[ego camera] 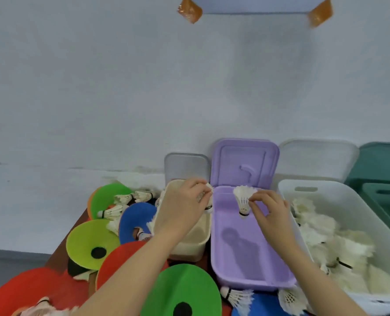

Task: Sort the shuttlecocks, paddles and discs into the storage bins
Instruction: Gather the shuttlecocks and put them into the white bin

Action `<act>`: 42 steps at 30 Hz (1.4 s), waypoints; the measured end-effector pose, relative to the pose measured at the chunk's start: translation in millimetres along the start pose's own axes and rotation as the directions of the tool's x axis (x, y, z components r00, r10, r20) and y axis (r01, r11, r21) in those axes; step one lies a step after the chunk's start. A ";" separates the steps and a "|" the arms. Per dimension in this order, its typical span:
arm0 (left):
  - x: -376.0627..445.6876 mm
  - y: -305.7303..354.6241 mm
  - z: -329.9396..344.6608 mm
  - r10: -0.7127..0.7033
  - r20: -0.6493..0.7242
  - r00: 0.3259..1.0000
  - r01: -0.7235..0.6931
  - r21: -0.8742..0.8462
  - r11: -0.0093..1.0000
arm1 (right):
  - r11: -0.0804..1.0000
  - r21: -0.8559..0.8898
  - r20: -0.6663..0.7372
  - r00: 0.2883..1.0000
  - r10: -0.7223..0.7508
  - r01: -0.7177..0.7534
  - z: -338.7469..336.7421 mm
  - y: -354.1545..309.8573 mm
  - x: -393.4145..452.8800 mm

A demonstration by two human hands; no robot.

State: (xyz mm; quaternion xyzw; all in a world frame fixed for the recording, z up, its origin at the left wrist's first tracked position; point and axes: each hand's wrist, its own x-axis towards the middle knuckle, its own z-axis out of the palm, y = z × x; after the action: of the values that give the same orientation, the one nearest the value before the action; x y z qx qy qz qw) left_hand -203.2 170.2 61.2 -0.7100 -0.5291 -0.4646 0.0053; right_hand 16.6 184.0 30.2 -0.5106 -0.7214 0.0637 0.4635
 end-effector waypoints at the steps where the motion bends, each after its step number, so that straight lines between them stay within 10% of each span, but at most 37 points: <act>1: 4.2 14.8 13.1 0.040 0.009 0.999 -0.040 -0.007 0.999 | 1.000 -0.015 -0.012 1.000 0.010 -0.010 -14.5 11.7 -0.7; 22: 72.8 145.0 253.8 0.078 0.251 0.965 -0.088 0.028 0.996 | 0.885 -0.367 -0.061 0.956 0.287 -0.289 -137.0 221.2 39.4; 29: 63.1 129.5 246.5 -0.066 0.456 0.887 -0.064 0.263 0.963 | 0.898 -0.337 0.101 0.938 0.333 -0.282 -124.2 224.4 38.0; 42: 35.5 87.9 123.4 -0.008 0.365 0.931 -0.133 0.360 0.923 | 0.985 -0.169 0.219 0.976 0.011 0.027 -77.8 123.0 37.0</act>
State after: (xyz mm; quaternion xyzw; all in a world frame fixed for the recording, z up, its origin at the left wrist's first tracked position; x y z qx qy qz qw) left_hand -55.7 219.7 57.2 -0.7852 -0.5775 -0.2154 0.0604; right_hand 155.3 241.6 26.7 -0.5353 -0.7729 0.0556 0.3361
